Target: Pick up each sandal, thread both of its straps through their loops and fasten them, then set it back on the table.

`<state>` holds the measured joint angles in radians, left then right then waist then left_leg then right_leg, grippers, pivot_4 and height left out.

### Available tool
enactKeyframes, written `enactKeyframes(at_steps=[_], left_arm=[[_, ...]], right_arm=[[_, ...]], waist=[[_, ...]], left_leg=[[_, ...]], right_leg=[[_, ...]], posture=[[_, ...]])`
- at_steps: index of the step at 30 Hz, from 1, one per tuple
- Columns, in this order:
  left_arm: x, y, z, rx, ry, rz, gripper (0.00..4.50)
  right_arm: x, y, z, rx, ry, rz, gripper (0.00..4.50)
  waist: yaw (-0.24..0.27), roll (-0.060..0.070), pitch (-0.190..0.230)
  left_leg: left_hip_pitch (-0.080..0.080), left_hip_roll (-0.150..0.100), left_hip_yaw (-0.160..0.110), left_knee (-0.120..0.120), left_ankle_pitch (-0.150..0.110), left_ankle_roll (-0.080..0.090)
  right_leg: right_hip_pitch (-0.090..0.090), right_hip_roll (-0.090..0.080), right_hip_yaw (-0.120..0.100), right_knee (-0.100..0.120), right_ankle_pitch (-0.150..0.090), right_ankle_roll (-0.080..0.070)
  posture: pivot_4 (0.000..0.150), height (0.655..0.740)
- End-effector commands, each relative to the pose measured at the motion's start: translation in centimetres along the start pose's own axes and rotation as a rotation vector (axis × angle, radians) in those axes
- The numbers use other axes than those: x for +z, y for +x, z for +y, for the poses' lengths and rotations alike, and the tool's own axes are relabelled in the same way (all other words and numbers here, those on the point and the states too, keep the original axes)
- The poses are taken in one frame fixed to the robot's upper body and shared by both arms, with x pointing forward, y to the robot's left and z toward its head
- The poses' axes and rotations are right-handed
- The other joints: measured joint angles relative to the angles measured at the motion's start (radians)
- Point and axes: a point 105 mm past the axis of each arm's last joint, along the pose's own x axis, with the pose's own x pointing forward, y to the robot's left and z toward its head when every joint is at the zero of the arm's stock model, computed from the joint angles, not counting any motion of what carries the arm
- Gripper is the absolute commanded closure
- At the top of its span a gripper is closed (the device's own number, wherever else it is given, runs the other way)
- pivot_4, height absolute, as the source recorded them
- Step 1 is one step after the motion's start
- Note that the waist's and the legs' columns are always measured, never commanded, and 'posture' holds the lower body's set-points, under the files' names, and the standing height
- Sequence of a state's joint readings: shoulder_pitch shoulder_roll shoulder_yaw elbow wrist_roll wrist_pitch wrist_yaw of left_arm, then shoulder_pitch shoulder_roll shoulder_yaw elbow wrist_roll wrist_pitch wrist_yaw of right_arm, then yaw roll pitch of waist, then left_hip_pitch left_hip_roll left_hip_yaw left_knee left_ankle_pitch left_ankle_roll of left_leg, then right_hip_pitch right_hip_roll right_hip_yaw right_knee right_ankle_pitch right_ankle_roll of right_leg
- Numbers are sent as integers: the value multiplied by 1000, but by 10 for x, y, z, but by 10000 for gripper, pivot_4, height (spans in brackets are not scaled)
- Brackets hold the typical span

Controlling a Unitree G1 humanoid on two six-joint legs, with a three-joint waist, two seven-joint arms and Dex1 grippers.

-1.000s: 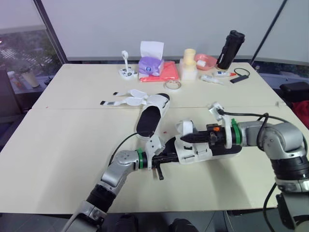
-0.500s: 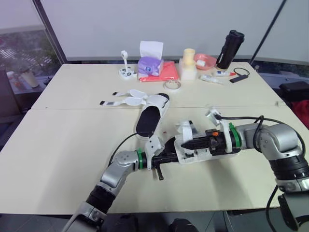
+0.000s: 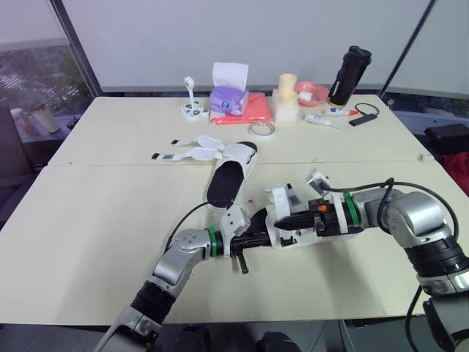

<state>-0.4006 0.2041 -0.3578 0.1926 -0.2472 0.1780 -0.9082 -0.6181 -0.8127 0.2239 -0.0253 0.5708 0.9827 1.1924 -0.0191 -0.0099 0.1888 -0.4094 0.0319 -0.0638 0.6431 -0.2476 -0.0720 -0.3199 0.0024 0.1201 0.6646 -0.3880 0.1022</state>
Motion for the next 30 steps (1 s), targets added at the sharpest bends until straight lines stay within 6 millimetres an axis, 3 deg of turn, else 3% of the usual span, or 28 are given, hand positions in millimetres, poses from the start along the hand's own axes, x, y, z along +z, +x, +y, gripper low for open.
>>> enactKeyframes(at_steps=[1,5,10,13,30], left_arm=[[-47,-14,7,84,-85,170,44779],[-47,-14,7,87,-87,168,44779],[-48,-14,7,89,-88,168,44779],[-48,-14,7,88,-87,169,44779],[-48,-15,7,86,-85,171,44779]], right_arm=[[-10,3,-2,-19,-103,71,44833],[-6,0,-2,-9,-163,70,44833],[34,-13,11,93,-24,-125,44833],[43,-18,19,150,36,-175,44833],[14,2,5,66,-15,-72,44833]], waist=[[0,0,0],[-1,0,0],[0,0,0],[1,0,0],[-1,0,0]], left_leg=[[0,0,0,0,0,0],[1,0,0,0,0,0],[1,0,0,0,0,0],[0,0,0,0,0,0],[0,0,0,0,0,0]], right_leg=[[0,0,0,0,0,0],[1,0,0,0,0,0],[1,0,0,0,0,0],[0,0,0,0,0,0],[0,0,0,0,0,0]], posture=[[1500,7400],[1500,7400],[1500,7400],[1500,7400],[1500,7400]])
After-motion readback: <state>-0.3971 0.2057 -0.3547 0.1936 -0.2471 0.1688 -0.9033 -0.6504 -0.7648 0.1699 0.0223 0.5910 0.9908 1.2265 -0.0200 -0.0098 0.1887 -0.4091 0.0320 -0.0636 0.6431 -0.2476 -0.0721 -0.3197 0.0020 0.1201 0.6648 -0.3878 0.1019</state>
